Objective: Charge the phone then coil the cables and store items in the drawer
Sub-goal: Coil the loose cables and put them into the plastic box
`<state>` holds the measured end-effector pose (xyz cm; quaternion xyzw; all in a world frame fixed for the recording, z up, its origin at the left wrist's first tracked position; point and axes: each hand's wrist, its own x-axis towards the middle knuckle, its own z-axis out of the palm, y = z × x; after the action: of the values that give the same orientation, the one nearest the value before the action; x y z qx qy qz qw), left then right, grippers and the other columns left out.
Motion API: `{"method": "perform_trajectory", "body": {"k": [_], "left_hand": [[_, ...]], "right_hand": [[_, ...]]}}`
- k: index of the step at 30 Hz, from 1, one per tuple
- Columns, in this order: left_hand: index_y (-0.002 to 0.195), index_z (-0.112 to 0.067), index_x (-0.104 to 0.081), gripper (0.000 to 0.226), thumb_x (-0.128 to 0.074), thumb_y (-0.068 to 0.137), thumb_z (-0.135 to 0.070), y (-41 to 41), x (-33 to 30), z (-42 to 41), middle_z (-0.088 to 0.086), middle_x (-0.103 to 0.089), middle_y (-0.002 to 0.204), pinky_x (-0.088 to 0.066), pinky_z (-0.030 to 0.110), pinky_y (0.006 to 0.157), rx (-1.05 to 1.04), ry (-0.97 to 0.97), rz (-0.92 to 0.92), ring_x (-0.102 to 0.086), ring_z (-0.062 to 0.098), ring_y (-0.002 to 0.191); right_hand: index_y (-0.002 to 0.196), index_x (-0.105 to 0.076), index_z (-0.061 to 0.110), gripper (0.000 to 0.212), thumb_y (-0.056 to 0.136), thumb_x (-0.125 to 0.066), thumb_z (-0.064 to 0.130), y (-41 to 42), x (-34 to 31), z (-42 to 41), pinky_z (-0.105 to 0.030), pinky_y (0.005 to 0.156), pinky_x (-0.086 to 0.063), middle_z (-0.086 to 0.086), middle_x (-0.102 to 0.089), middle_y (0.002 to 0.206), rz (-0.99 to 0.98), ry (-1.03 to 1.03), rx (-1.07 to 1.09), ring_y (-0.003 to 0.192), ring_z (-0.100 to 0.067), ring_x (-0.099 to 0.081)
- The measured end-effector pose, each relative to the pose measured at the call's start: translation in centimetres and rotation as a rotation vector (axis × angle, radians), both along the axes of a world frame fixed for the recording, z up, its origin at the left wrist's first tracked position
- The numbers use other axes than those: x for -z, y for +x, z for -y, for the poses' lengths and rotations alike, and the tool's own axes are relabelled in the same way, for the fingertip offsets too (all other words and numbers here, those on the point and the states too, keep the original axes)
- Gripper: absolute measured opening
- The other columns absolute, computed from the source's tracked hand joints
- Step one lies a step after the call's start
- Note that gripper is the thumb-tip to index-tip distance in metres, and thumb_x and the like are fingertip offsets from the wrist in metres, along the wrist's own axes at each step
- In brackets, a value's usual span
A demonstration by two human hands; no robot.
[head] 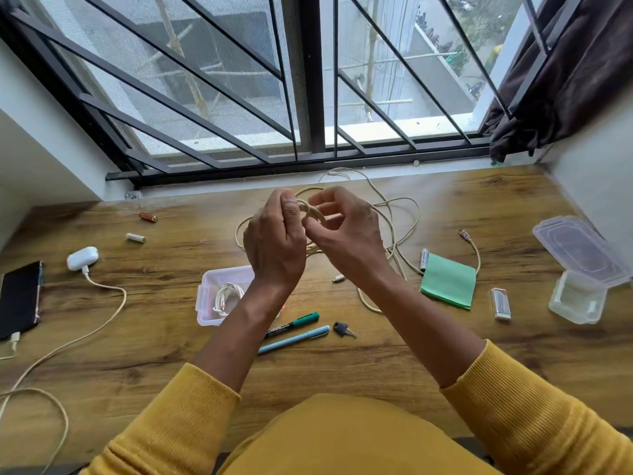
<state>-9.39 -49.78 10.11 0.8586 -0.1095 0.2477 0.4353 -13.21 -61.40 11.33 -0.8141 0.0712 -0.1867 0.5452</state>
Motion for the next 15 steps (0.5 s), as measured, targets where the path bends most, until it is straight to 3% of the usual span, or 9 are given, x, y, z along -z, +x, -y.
{"method": "perform_trajectory", "body": {"k": [3,5,11,15], "left_hand": [[0.088,-0.025,-0.048,0.025,-0.038,0.111,-0.025,-0.03,-0.11,-0.02,-0.008,-0.053,0.072,-0.019,0.029,0.059,0.020,-0.004,0.003,-0.045,0.015,0.062],[0.087,-0.025,-0.047,0.026,-0.038,0.111,-0.025,-0.17,-0.28,-0.02,-0.011,-0.050,0.069,-0.023,0.024,0.055,0.033,0.008,0.003,-0.041,0.006,0.057],[0.086,-0.026,-0.044,0.026,-0.040,0.112,-0.026,-0.29,-0.37,-0.06,-0.012,-0.047,0.066,-0.015,0.028,0.059,0.032,0.047,0.009,-0.033,0.010,0.058],[0.085,-0.026,-0.044,0.026,-0.041,0.111,-0.025,-0.21,-0.37,-0.18,-0.014,-0.040,0.061,-0.014,0.029,0.059,0.043,0.058,0.028,-0.032,0.012,0.057]], "right_hand": [[0.103,-0.075,0.020,0.014,0.090,-0.075,0.021,0.04,0.39,-0.26,-0.031,0.060,-0.059,0.009,-0.075,0.093,0.064,-0.083,-0.002,0.067,-0.003,-0.068],[0.102,-0.076,0.021,0.014,0.089,-0.073,0.019,0.03,0.50,-0.37,-0.029,0.056,-0.050,0.010,-0.075,0.094,0.108,-0.119,0.024,0.057,-0.002,-0.060],[0.097,-0.073,0.024,0.012,0.088,-0.067,0.020,0.03,0.44,-0.46,-0.043,0.064,-0.055,0.010,-0.074,0.087,0.126,-0.229,0.079,0.060,-0.010,-0.059],[0.090,-0.068,0.021,0.005,0.089,-0.066,0.017,0.00,0.32,-0.38,-0.046,0.067,-0.053,0.009,-0.068,0.079,0.096,-0.164,0.039,0.068,-0.013,-0.060]]}}
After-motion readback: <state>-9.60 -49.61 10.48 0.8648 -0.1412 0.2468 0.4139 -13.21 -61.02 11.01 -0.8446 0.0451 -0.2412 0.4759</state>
